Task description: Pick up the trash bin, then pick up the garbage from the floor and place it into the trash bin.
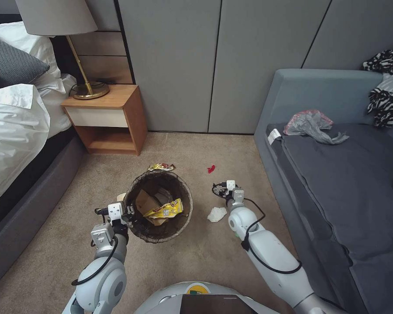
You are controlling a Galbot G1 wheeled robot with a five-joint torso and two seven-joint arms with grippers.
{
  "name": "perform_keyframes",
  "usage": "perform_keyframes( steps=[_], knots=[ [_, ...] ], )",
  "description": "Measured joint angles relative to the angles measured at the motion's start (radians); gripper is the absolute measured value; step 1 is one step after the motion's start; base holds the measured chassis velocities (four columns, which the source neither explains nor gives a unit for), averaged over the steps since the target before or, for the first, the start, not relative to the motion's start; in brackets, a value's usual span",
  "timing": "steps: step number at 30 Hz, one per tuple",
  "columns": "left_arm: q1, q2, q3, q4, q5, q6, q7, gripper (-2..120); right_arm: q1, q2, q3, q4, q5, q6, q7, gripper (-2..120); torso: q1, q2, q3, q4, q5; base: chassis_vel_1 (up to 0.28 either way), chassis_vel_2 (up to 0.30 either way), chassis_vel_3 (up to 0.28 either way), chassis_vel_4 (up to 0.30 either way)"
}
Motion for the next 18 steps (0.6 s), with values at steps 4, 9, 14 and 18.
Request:
perform_keyframes(
  steps=[4, 9, 14, 18],
  knots=[
    [0.0, 0.001, -0.002, -0.002, -0.001, 0.0, 0.0, 0, 0.018, 0.019, -0.002, -0.057, -0.009, 0.012, -0.007, 100, 0.0, 0.0, 0.0, 0.0001, 0.0, 0.0, 0.0, 0.0, 0.0],
    [0.0, 0.001, -0.002, -0.002, -0.002, 0.0, 0.0, 0, 0.031, 0.028, -0.002, -0.104, -0.011, 0.019, -0.016, 100, 0.0, 0.0, 0.0, 0.0, 0.0, 0.0, 0.0, 0.0, 0.0],
    [-0.005, 0.001, -0.002, -0.002, -0.004, 0.0, 0.0, 0, 0.044, 0.04, -0.002, -0.16, -0.012, 0.023, -0.022, 100, 0.0, 0.0, 0.0, -0.0001, 0.0, 0.0, 0.0, 0.0, 0.0],
    [-0.008, 0.002, -0.003, -0.002, -0.007, 0.0, 0.0, 0, 0.054, 0.057, 0.004, -0.22, -0.016, 0.027, -0.023, 100, 0.0, 0.0, 0.0, 0.0, 0.0, 0.0, 0.0, 0.0, 0.0]
  ],
)
